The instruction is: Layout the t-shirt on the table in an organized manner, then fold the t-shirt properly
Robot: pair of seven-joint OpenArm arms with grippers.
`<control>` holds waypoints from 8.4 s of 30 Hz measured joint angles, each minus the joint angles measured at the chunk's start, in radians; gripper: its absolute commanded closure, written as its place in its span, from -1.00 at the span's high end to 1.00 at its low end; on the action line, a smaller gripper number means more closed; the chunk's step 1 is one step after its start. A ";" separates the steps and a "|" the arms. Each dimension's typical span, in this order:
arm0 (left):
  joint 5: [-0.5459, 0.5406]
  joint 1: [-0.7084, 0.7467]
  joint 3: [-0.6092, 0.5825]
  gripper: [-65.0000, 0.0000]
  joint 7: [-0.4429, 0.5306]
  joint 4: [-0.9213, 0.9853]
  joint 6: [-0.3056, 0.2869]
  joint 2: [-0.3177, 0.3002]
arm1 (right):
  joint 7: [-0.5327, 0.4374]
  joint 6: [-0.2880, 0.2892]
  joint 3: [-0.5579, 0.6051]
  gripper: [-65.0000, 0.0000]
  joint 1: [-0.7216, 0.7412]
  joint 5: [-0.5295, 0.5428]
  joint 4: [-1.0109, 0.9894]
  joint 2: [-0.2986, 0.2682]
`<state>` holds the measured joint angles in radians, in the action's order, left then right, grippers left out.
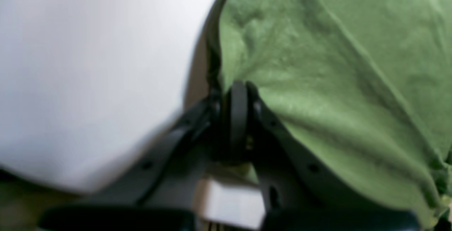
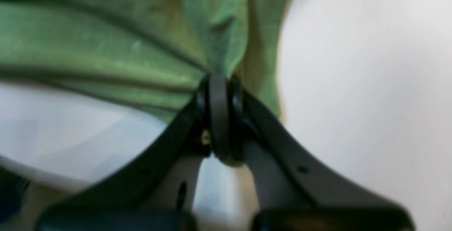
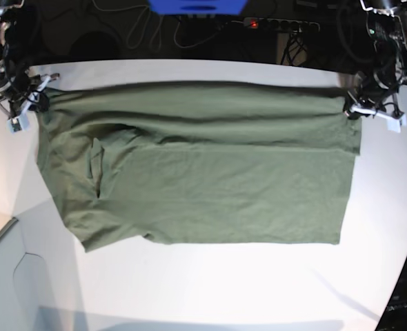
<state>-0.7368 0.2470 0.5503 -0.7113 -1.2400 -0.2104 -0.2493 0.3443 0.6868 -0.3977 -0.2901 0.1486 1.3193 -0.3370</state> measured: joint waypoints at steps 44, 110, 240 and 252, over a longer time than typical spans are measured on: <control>0.036 0.032 0.056 -0.84 -0.052 -0.150 0.023 -0.019 | -0.050 0.002 -0.073 -0.81 -0.174 -0.021 0.105 0.135; 0.554 -0.732 -0.199 0.35 0.497 0.797 0.023 -0.066 | -0.257 -0.058 -0.115 -0.11 0.778 -0.410 -0.849 0.089; 0.294 -0.515 -0.358 -0.08 0.377 0.485 0.030 -0.064 | -0.105 -0.056 -0.211 0.14 0.298 -0.350 0.088 0.293; 0.286 -0.510 -0.356 -1.00 0.356 0.481 0.026 -0.060 | -0.104 -0.056 -0.116 0.23 0.399 -0.354 -0.029 0.288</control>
<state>-0.4511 -0.2630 0.1944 -0.3550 -0.7593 -0.1841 -0.3096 0.2405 0.6312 -0.5133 0.1085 -0.2054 1.2900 -0.0494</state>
